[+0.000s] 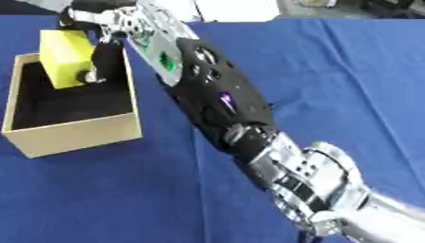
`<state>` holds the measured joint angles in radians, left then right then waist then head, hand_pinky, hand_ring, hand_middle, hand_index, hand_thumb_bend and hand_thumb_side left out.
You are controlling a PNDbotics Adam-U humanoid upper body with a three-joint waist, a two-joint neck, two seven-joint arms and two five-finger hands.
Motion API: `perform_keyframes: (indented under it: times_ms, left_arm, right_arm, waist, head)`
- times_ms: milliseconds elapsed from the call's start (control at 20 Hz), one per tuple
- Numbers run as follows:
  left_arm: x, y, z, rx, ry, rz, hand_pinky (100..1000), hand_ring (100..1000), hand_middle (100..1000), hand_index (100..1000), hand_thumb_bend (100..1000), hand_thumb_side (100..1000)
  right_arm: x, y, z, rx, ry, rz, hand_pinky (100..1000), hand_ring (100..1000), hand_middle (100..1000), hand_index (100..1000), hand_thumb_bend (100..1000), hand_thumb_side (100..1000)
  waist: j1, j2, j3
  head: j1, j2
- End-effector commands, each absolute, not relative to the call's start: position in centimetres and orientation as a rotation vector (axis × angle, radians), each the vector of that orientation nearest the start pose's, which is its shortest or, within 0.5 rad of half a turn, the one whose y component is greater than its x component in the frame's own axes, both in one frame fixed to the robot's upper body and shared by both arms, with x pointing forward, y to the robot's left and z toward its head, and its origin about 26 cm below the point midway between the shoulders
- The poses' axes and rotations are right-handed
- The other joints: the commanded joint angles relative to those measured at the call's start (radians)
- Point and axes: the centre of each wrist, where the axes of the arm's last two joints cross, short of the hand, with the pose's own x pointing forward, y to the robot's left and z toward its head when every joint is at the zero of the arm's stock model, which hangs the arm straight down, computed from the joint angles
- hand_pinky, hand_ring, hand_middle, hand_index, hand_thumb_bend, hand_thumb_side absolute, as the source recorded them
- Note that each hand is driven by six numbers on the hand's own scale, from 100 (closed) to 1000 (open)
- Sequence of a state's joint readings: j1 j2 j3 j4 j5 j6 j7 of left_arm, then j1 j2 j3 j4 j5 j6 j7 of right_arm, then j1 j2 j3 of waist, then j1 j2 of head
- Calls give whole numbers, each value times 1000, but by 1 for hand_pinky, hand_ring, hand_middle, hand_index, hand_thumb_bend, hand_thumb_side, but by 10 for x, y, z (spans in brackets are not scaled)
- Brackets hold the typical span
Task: Pick up objects on the table and place them in the box.
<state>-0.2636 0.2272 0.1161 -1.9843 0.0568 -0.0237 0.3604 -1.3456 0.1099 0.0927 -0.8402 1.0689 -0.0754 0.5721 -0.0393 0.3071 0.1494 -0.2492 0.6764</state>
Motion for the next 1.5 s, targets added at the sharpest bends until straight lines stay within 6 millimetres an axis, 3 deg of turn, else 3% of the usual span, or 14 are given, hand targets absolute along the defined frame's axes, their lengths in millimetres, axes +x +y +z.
perform_keyframes:
  times_ms: [50, 150, 250, 300, 400, 650, 1000, 1150, 1300, 1350, 1400, 1500]
  left_arm:
    - [297, 277, 192, 313, -2306, 249, 892, 771, 669, 616, 195, 888]
    - [297, 277, 192, 311, -2306, 247, 892, 772, 669, 616, 193, 888]
    - [297, 277, 192, 310, -2305, 247, 892, 772, 669, 616, 192, 888]
    - [297, 277, 192, 310, -2304, 247, 892, 772, 669, 615, 190, 888]
    - [297, 276, 192, 310, -2304, 246, 893, 772, 670, 615, 189, 887]
    - [297, 276, 192, 308, -2301, 245, 893, 773, 669, 615, 191, 887]
    - [296, 276, 191, 308, -2299, 246, 893, 774, 669, 615, 188, 888]
    - [296, 276, 191, 309, -2298, 247, 893, 774, 668, 615, 189, 889]
    - [296, 278, 191, 317, -2296, 251, 893, 774, 668, 615, 189, 889]
    - [296, 278, 191, 321, -2295, 253, 893, 774, 668, 615, 190, 889]
    - [296, 279, 190, 323, -2295, 255, 893, 774, 668, 615, 190, 889]
    - [296, 280, 190, 329, -2295, 257, 893, 775, 668, 615, 191, 889]
  right_arm:
    - [453, 16, 290, -638, -1662, 1760, 783, 847, 735, 800, 100, 100]
    - [454, 19, 283, -649, -1646, 1780, 806, 875, 777, 839, 100, 100]
    - [453, 21, 281, -654, -1637, 1814, 851, 918, 834, 896, 111, 287]
    - [453, 22, 281, -658, -1635, 1834, 877, 944, 865, 932, 199, 377]
    - [452, 23, 282, -668, -1628, 1866, 906, 974, 916, 1000, 316, 461]
    - [451, 23, 285, -709, -1618, 1898, 933, 1000, 986, 1000, 313, 572]
    - [451, 16, 295, -726, -1665, 1861, 926, 994, 982, 1000, 285, 506]
    - [451, 7, 308, -734, -1710, 1824, 912, 976, 960, 1000, 220, 473]
    - [451, -14, 332, -773, -1789, 1743, 881, 947, 911, 943, 184, 415]
    - [451, -23, 341, -791, -1810, 1714, 870, 937, 889, 915, 100, 335]
    - [452, -34, 348, -808, -1828, 1682, 863, 930, 877, 899, 112, 385]
    - [455, -58, 362, -838, -1865, 1599, 846, 912, 856, 869, 100, 341]
  waist:
    - [6, -20, 4]
    - [5, -19, 6]
    - [5, -18, 6]
    - [5, -18, 7]
    - [4, -18, 7]
    - [3, -19, 7]
    - [2, -21, 3]
    - [2, -23, 0]
    - [3, -25, -6]
    - [3, -25, -8]
    - [3, -26, -11]
    - [3, -28, -17]
  head:
    - [-6, -8]
    - [-8, -10]
    - [-8, -10]
    - [-9, -9]
    - [-9, -10]
    - [-10, -12]
    - [-6, -10]
    - [-3, -9]
    - [4, -6]
    - [7, -5]
    - [10, -5]
    - [17, -3]
